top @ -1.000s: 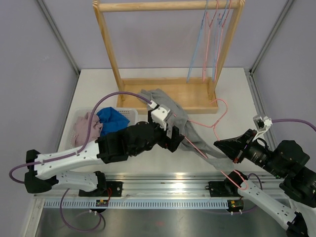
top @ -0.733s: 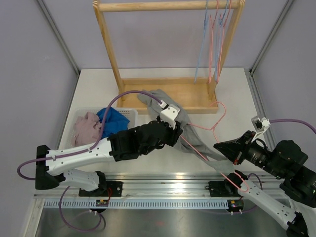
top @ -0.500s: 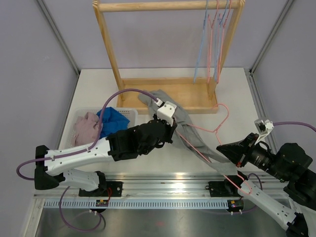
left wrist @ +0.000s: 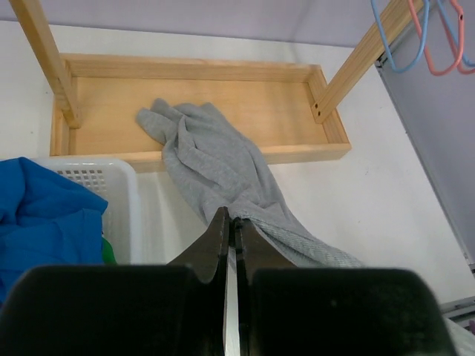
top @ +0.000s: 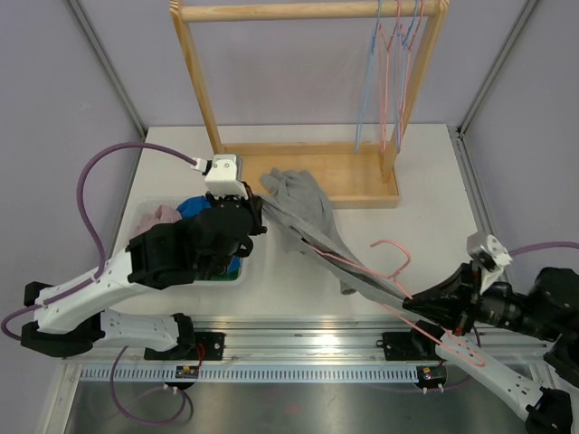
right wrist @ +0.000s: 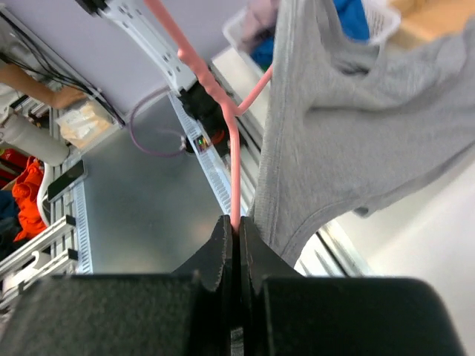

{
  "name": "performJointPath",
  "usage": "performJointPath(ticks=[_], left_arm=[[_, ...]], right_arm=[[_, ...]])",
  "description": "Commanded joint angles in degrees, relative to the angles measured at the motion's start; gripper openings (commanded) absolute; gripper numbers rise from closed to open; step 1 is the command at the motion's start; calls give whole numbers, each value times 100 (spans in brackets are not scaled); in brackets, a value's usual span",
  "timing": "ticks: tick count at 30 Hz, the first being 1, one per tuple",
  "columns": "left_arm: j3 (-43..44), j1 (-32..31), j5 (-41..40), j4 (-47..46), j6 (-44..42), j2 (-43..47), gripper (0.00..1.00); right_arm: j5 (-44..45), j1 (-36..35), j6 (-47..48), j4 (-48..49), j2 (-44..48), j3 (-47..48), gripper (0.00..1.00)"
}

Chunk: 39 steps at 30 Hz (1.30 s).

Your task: Remove the tank top from the hanger

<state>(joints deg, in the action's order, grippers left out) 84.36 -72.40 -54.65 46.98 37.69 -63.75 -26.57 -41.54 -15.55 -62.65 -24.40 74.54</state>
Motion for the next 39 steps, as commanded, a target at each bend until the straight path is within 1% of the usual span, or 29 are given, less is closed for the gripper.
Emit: performJointPath(ticks=[1, 4, 5, 7, 8, 9, 10, 11, 12, 13, 15, 17, 18, 19, 22, 24, 25, 26, 27, 28, 29, 31, 32, 33, 35, 36, 37, 38, 39], left_arm=[[274, 130, -399, 531, 239, 134, 0], [213, 156, 6, 540, 203, 126, 0], [187, 156, 277, 601, 230, 82, 0], [64, 156, 560, 637, 308, 73, 0], [-32, 156, 866, 576, 318, 73, 0], [-207, 156, 1008, 514, 326, 64, 0], [-322, 156, 1235, 418, 405, 64, 0], [-445, 156, 1412, 330, 432, 47, 0], [-586, 156, 1622, 190, 415, 46, 0], [-900, 147, 1964, -3, 423, 29, 0], [-1270, 51, 2134, -145, 633, -15, 0], [-1859, -19, 2134, -320, 896, 2, 0], [-2079, -63, 2152, -426, 1072, 55, 0], [-2499, -72, 2248, -653, 1152, 186, 0], [-3011, -116, 2511, -1172, 1328, 537, 0], [-3486, -204, 2801, -1619, 1145, 687, 0], [-3618, -230, 3211, -2179, 1031, 819, 0], [-3898, -300, 3433, -2480, 908, 863, 0], [-3996, -327, 3783, -2918, 776, 890, 0], [-4058, -371, 3935, -3097, 731, 890, 0], [-4154, -432, 4110, -3273, 583, 829, 0], [-4164, -529, 4531, -3616, 468, 706, 0], [-4156, -643, 4629, -3661, 363, 532, 0], [-4077, -713, 4656, -3600, 327, 434, 0], [-3989, -897, 4324, -3381, 379, 171, 0], [-3919, -916, 4218, -3127, 440, 74, 0], [-3901, -916, 3887, -2942, 545, 3, 0], [-3866, -916, 3648, -2723, 859, -58, 0], [-3822, -916, 3107, -2172, 1045, -181, 0]], right_arm=[[-483, -38, 289, 183, 304, 578, 0], [9, -30, 298, 192, 261, 667, 0], [116, -38, 324, 192, 243, 658, 0], [431, -38, 403, 174, 191, 641, 0], [433, -38, 456, 201, 182, 606, 0], [303, -38, 509, 314, 173, 527, 0], [-143, -38, 561, 385, 190, 483, 0], [-330, -38, 588, 490, 208, 456, 0], [-471, -38, 536, 795, 234, 386, 0], [-559, -38, 492, 972, 313, 359, 0], [-630, -38, 439, 1500, 462, 324, 0], [-631, -38, 483, 1921, 550, 307, 0], [-526, -30, 518, 2019, 638, 306, 0], [-438, -38, 527, 2090, 665, 315, 0], [36, -38, 509, 2380, 726, 202, 0], [177, -38, 299, 2984, 849, -245, 0], [230, -38, 37, 3300, 919, -456, 0], [248, -38, -105, 4034, 989, -980, 0], [249, -38, -263, 4485, 1121, -1281, 0], [292, -38, -586, 4977, 1183, -1598, 0], [345, -38, -746, 6009, 1262, -2201, 0], [389, -38, -1062, 7217, 1298, -2819, 0], [459, -38, -1142, 8346, 1280, -3371, 0], [616, -38, -1230, 8853, 1184, -3585, 0], [758, -38, -1083, 9741, 1017, -3876, 0], [941, -38, -934, 9772, 825, -3860, 0], [1082, -30, -610, 9737, 719, -3807, 0], [1249, -38, -433, 9572, 648, -3702, 0], [1677, -38, -301, 9431, 517, -3623, 0]])
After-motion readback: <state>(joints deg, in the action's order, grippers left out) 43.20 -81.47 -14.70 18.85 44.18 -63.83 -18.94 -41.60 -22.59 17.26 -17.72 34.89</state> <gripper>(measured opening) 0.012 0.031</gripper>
